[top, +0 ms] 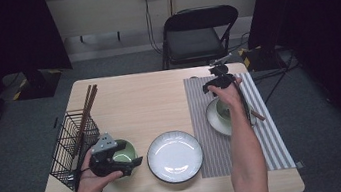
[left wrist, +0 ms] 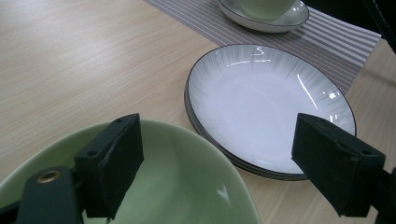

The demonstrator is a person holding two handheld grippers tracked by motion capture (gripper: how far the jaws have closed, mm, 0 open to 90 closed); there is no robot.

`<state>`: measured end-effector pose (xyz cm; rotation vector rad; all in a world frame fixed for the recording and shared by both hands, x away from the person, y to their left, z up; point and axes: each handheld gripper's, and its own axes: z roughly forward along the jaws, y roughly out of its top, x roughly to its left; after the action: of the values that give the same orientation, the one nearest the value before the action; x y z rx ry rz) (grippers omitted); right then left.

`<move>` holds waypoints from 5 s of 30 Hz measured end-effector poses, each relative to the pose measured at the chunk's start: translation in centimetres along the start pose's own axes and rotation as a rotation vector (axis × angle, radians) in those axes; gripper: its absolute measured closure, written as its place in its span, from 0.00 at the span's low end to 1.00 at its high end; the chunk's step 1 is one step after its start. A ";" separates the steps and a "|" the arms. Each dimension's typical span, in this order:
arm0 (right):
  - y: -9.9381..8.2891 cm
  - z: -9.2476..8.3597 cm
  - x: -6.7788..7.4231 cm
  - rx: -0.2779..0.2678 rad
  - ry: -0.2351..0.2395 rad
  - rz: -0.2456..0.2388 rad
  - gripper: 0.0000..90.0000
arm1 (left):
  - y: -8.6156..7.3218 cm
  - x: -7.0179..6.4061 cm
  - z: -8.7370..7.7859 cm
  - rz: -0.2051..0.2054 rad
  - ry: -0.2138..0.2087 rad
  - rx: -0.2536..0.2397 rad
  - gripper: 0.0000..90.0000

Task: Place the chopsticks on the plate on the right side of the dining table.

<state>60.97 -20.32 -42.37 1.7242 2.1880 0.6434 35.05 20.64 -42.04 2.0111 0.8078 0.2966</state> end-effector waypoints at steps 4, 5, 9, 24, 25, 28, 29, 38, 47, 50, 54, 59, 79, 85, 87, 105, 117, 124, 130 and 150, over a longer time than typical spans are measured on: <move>-0.1 0.4 -0.1 0.003 -0.017 0.007 0.25 | 0.0 0.0 0.1 -0.002 -0.001 0.002 0.18; -0.1 0.4 -0.1 0.003 -0.011 0.015 0.25 | 0.0 0.0 0.1 0.001 -0.001 0.004 0.18; 0.0 0.6 -0.1 0.004 -0.007 0.018 0.25 | 0.0 -0.2 0.2 -0.005 -0.003 0.004 0.18; -0.2 1.3 0.1 0.033 0.000 0.021 0.24 | 0.0 -0.2 0.0 0.011 0.000 0.003 0.18; -0.2 1.3 0.2 0.038 -0.001 0.023 0.25 | 0.0 -0.3 0.0 0.000 -0.002 0.000 0.18; -0.2 1.2 0.2 0.036 0.005 0.019 0.25 | 0.0 -0.3 0.1 0.008 -0.002 0.001 0.18; -0.2 1.2 0.2 0.037 0.006 0.018 0.24 | 0.0 -0.3 0.1 0.009 -0.002 0.002 0.18; -0.5 1.1 0.6 0.044 0.032 0.023 0.25 | 0.0 -0.4 0.2 0.011 -0.001 0.007 0.18; -0.6 1.1 1.1 0.040 0.043 0.015 0.24 | 0.0 -0.4 0.1 0.010 -0.002 0.003 0.18; -0.7 1.2 1.4 0.035 0.049 0.008 0.24 | 0.0 -0.3 0.1 0.001 0.000 0.005 0.18; -0.7 1.3 1.5 0.043 0.058 0.005 0.24 | -0.1 -0.4 0.2 0.002 -0.001 0.007 0.18; -0.7 1.0 1.6 0.030 0.073 0.004 0.24 | -0.1 -0.4 0.2 0.003 0.000 0.008 0.18; -1.0 1.0 2.1 0.027 0.093 -0.014 0.24 | -0.1 -0.4 0.3 0.005 0.002 0.013 0.18; -1.0 1.0 2.5 0.031 0.103 -0.019 0.23 | -0.1 -0.4 0.4 0.000 -0.005 0.014 0.18; -1.0 1.0 2.7 0.026 0.111 -0.023 0.22 | -0.1 -0.4 0.5 0.011 0.000 0.019 0.18; -1.2 0.8 3.3 0.041 0.123 -0.040 0.21 | -0.2 -0.4 0.5 0.007 -0.005 0.020 0.18; -1.4 0.3 3.6 0.006 0.125 -0.066 0.24 | -0.2 -0.5 0.6 0.008 -0.004 0.024 0.18; -1.8 0.9 3.7 0.032 0.129 -0.056 0.22 | -0.2 -0.4 0.6 0.008 0.000 0.022 0.18; -1.8 0.8 3.8 0.032 0.131 -0.063 0.23 | -0.2 -0.4 0.5 0.010 -0.003 0.020 0.18; -2.4 0.1 4.3 0.045 0.150 -0.095 0.22 | -0.2 -0.6 0.5 0.013 0.000 0.023 0.18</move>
<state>57.99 -16.56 -43.46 1.6297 2.3869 0.7266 34.80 19.99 -42.40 2.0382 0.8016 0.2959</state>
